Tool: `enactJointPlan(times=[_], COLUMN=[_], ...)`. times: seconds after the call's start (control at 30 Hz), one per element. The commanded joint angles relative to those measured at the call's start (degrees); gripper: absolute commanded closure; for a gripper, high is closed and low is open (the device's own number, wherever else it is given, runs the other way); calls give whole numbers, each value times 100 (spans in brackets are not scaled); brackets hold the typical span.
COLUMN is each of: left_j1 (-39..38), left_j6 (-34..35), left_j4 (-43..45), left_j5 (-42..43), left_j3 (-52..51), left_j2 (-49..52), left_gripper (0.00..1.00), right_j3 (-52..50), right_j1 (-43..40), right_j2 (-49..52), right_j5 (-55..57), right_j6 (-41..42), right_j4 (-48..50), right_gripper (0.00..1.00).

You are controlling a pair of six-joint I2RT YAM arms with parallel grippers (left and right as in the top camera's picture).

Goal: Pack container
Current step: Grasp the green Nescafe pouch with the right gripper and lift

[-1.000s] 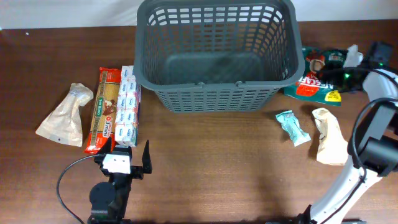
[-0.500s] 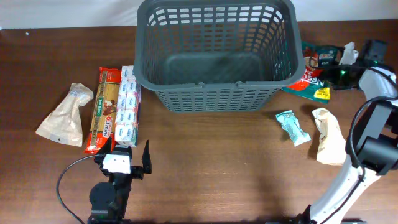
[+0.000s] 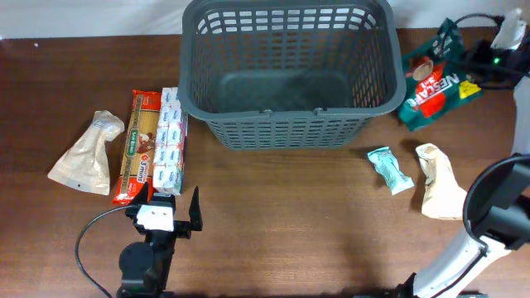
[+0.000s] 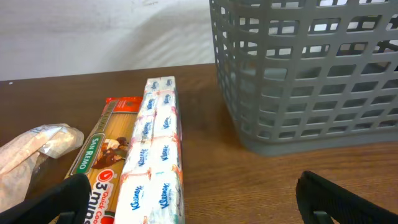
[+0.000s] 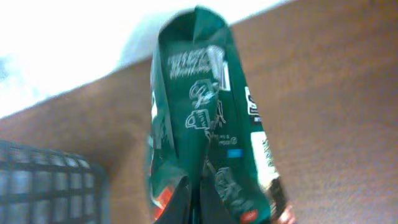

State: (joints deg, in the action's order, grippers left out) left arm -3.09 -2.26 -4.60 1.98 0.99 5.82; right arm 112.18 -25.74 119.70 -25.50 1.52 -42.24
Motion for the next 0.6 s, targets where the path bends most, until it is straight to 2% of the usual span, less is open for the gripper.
enactJointPlan(times=[0.0,0.27,0.43,0.47,0.5,0.57], left_j1=[26,26,26,26,26,26], left_j6=[55,55,57,55,55,55], left_j4=[7,7,4,7,7,4], left_j5=[37,37,37,37,37,37], left_j3=[-37,-37,-37,-37,-37,-37], left_j2=[-33,-33,-33,-33,-33,-33], left_gripper=[1,1,1,1,1,1], right_j3=[291,291,286,286,286,284], right_j1=[-15,-15,111,173,251,463], right_j2=[-291,-299,-251,-234,-225,-216], right_j5=[-192,-184,990,1209,1403,1755], right_j6=[26,24,-369,-553,-763,-1165], right_j4=[-48,-66,-400,-511,-629,-769], right_gripper=[97,96,94,78,56,39])
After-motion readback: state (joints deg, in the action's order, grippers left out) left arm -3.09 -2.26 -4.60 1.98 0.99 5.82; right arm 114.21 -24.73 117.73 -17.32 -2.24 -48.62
